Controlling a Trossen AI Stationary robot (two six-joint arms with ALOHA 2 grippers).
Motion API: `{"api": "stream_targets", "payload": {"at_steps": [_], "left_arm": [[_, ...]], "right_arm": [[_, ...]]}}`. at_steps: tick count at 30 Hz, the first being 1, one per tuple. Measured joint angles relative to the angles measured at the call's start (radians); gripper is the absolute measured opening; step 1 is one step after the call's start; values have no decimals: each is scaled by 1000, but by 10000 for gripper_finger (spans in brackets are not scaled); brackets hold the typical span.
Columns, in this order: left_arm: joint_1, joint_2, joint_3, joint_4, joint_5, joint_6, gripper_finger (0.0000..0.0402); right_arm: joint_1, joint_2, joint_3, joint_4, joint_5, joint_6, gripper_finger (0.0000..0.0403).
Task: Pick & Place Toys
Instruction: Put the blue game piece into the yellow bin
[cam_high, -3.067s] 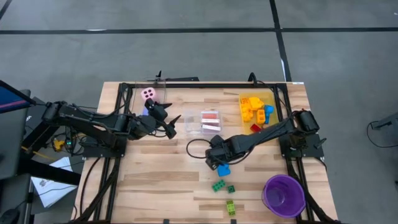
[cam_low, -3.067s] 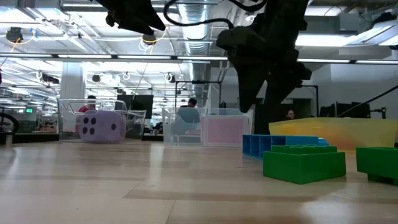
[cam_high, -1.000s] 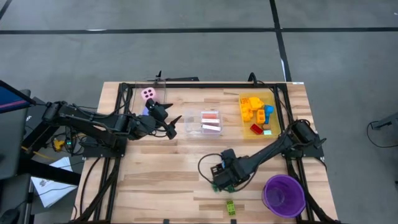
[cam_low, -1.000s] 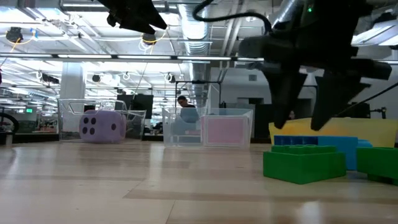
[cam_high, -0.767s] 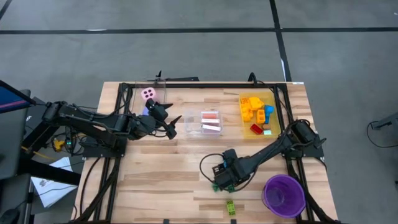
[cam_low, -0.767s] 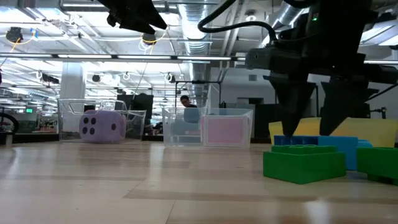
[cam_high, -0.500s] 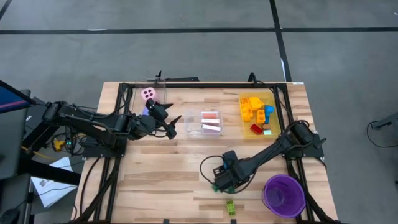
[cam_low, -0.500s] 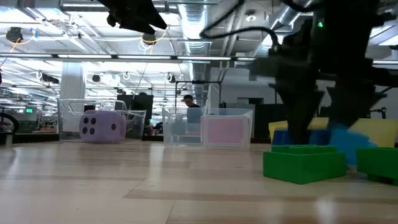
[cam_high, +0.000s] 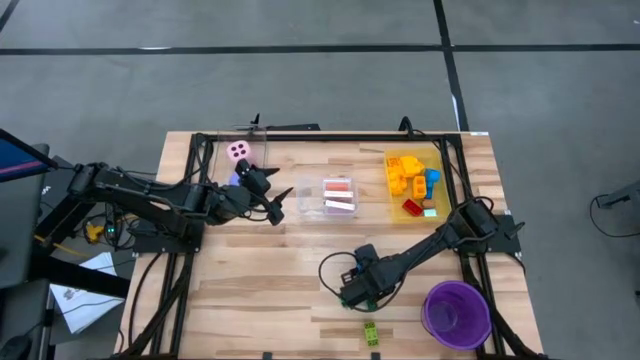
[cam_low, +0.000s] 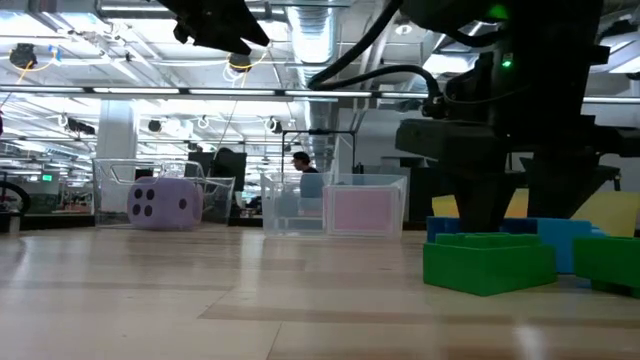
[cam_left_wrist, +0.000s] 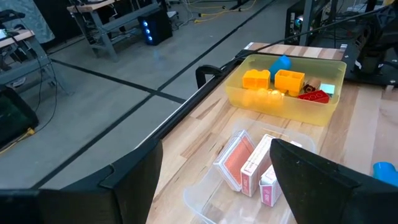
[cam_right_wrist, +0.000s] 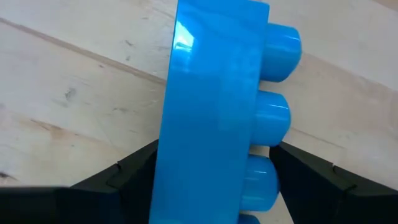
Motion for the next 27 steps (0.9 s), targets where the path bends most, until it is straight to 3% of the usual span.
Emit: {"api": "stream_targets", "payload": {"at_steps": [16,27], "left_arm": [[0,0,0,0,1,2,292],[0,0,0,0,2,2,292]], "right_arm": [[9,-44,-7,-5,142,-66,271],[51,-212,-5,-102,286,-87,270]]}}
